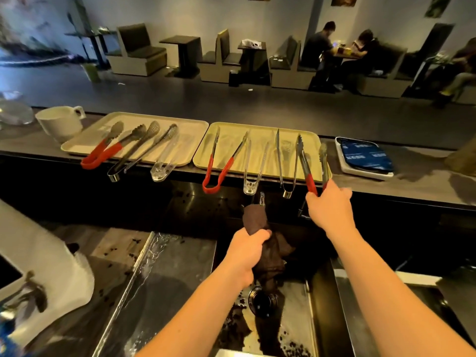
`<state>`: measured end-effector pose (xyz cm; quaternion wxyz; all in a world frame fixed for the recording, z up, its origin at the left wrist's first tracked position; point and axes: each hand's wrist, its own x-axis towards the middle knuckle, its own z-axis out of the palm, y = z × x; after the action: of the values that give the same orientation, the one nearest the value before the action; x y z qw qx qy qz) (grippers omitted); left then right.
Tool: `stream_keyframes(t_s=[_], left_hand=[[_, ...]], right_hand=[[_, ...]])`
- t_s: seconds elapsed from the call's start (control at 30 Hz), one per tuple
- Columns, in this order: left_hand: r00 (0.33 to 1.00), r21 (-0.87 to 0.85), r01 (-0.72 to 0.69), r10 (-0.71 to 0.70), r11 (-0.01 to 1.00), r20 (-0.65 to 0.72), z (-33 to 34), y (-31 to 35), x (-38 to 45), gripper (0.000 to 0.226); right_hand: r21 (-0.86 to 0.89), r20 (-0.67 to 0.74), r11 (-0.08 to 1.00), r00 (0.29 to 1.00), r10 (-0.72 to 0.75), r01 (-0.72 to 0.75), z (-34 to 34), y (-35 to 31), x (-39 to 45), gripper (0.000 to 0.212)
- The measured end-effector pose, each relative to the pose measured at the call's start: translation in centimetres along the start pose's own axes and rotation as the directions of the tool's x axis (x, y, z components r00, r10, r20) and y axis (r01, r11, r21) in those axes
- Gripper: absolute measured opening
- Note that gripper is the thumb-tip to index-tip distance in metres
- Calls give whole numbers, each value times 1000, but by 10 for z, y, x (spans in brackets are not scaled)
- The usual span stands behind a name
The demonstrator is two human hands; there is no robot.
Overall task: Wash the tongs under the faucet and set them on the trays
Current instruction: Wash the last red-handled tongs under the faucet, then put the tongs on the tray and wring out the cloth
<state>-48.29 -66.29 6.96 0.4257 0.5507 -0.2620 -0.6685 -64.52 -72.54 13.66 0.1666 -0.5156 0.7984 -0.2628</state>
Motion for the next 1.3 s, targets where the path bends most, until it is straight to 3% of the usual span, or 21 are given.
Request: stream_keyframes(t_s=[0.23,0.37,0.63,0.8,0.93,1.03,1.13,1.3], left_hand=[[1000,-15,10,-10,1000,6,3,10,15,22],[1000,-38,10,-10,999,-3,1,13,20,10],[1000,-37,21,-22,999,-9,-1,19,22,12],[1000,-34,17,-17,999,-10,0,23,21,13],[1000,-38,16,-16,999,-21,-4,23,18,18],[999,-53,16,-18,998,-41,-14,20,11,16],[995,-87,28,-36,996,-89,-30,16,1,17],[984,-115,3,-24,993,-177,-82,4,-27,12]], right_hand=[[98,-75,995,997,2,6,8,-11,36,36],[45,-109,999,994,13,-8,14,-12,42,39],[-168,-57,985,997,-55,45,19,-21,52,48],[-180,11,983,1000,-26,28,10,-22,58,59],[-203,-126,974,984,-128,100,4,-24,44,58],[-67,-203,968,946,-252,244,4,-30,24,40],[136,-132,918,925,-356,373,11,-39,-4,7],[286,51,845,873,-484,452,47,-61,-68,19]])
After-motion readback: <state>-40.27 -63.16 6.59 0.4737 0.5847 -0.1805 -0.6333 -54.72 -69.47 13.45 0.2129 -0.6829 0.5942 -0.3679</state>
